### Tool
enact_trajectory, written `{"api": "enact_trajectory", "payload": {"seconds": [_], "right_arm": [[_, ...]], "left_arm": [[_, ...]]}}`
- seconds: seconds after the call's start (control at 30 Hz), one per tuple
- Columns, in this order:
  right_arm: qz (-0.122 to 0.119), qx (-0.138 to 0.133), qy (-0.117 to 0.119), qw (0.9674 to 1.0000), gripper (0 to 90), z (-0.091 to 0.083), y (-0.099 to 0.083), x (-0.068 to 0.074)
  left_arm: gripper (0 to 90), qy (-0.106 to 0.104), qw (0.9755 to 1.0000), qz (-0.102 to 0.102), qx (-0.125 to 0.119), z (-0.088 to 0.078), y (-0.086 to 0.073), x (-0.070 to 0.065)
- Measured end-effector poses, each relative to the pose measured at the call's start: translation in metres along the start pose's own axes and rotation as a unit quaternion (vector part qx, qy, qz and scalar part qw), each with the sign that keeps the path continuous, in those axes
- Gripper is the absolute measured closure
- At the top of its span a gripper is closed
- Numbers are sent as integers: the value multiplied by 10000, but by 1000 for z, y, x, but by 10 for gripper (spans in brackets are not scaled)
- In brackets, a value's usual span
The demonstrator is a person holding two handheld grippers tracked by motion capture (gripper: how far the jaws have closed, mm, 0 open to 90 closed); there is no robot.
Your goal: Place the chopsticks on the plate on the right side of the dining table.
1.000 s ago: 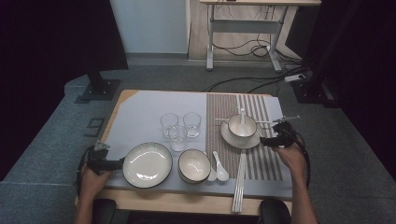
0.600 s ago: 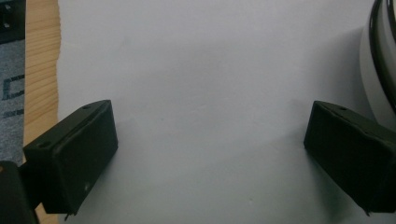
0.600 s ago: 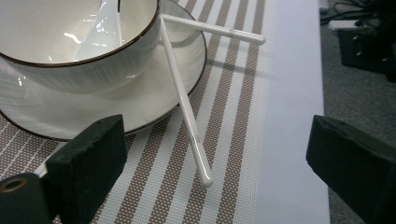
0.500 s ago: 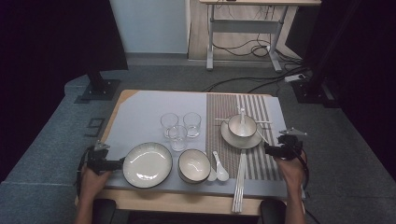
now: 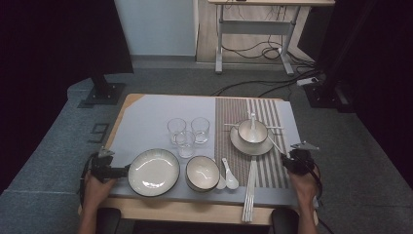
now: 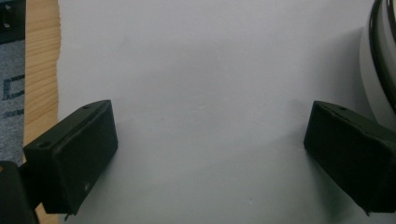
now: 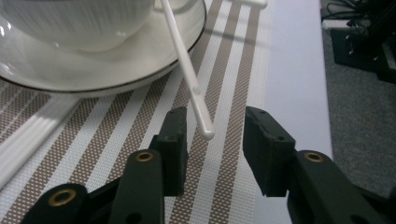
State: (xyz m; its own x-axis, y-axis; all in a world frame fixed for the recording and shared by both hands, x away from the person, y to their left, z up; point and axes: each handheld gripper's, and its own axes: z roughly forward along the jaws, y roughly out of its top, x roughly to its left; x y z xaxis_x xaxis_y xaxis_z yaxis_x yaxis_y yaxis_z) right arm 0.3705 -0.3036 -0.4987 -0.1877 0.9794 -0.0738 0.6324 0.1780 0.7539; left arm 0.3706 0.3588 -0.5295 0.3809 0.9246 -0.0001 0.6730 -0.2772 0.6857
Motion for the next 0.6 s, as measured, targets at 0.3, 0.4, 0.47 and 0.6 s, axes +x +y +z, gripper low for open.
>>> {"api": "enact_trajectory", "payload": {"seconds": [0.3, 0.4, 0.47, 0.6], "right_arm": [[117, 112, 15, 9999, 679, 5, -2, -1], [117, 142, 43, 9998, 695, 7, -2, -1], [101, 162, 40, 9998, 707, 8, -2, -2], [75, 180, 54, 9998, 733, 10, -1, -3]], "left_arm": [[24, -2, 10000, 0, 3, 0, 0, 0], [24, 0, 10000, -1, 1, 0, 0, 0], [24, -1, 10000, 0, 2, 0, 0, 0], [24, -1, 10000, -1, 2, 0, 0, 0]]}}
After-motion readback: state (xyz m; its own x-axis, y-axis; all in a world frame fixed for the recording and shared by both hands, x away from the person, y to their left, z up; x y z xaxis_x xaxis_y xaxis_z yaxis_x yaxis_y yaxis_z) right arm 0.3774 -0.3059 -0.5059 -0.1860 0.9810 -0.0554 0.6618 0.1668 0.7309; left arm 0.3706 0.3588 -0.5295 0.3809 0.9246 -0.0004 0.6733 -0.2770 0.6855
